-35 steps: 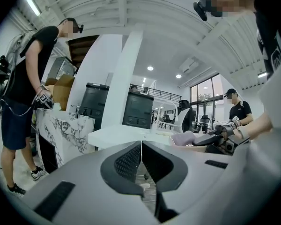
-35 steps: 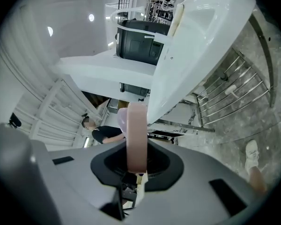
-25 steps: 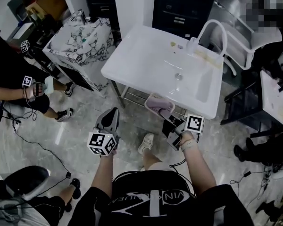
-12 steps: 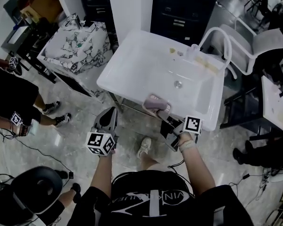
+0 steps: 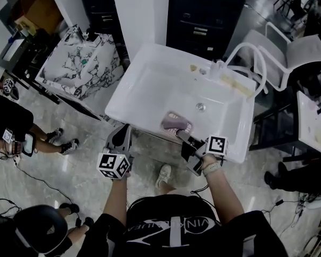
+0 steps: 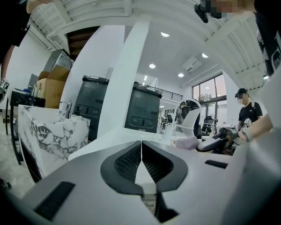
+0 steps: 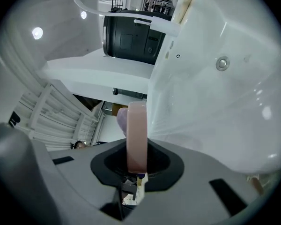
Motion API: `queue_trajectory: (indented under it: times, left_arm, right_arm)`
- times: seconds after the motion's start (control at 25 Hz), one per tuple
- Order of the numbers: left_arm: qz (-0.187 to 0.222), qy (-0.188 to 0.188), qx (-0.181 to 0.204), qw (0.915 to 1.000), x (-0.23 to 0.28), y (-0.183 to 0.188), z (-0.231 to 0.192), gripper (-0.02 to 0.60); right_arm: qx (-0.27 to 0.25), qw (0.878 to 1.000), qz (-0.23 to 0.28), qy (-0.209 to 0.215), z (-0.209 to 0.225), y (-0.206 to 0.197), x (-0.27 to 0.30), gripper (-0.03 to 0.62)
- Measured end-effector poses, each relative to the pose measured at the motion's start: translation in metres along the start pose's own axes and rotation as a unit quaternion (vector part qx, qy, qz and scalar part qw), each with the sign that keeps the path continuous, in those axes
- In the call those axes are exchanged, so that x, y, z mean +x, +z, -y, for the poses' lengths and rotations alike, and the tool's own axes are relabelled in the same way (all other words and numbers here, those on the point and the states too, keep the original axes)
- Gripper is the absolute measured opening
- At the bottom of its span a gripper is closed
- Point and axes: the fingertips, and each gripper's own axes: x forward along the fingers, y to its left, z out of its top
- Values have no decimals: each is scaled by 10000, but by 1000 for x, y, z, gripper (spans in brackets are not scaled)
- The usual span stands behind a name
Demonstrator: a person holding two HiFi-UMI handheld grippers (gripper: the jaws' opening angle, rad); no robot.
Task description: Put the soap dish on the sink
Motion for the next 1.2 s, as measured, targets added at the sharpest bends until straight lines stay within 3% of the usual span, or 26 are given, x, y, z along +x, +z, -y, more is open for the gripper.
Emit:
queue_trajectory:
  times: [1.2]
  left_arm:
    - [-77, -546, -25, 9985, 125, 14, -19, 18]
  right_arm:
    - [262, 9996, 68, 1, 6, 89, 73, 64]
